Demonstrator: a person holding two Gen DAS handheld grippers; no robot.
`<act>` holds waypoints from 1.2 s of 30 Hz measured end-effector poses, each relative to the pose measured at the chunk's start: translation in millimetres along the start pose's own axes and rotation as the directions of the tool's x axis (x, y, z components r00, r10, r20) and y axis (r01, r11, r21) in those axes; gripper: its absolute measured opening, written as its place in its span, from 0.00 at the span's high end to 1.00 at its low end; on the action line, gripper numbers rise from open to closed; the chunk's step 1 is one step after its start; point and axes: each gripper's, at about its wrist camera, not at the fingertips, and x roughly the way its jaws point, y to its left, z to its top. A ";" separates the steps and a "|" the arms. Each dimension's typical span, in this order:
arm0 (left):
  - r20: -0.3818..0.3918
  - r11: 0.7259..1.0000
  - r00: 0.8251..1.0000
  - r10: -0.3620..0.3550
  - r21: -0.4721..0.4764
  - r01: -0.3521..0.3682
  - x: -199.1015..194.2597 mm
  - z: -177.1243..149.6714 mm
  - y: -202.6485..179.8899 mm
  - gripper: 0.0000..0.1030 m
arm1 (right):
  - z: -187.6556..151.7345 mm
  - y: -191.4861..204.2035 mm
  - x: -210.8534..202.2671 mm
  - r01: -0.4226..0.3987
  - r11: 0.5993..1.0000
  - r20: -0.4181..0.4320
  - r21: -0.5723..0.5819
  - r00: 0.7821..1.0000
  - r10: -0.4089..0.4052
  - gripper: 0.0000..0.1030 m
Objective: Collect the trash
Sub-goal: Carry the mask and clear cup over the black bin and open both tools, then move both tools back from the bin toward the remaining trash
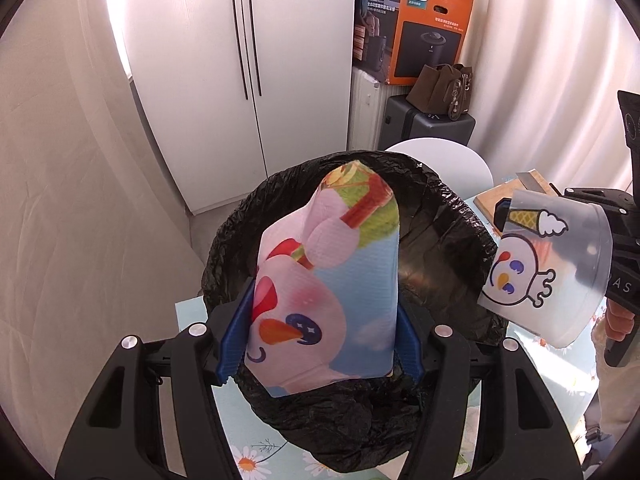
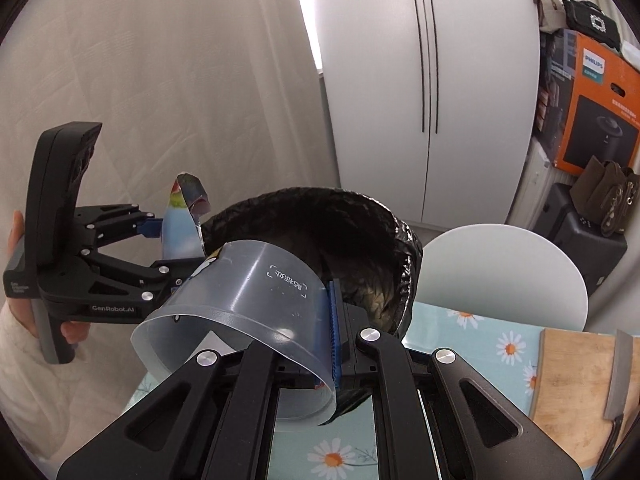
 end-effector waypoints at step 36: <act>0.034 0.994 0.995 0.096 -0.058 -0.094 -62.9 -56.2 4.2 0.06 | -34.5 22.0 -45.7 0.136 0.991 0.041 -0.022 0.990 -0.135 0.18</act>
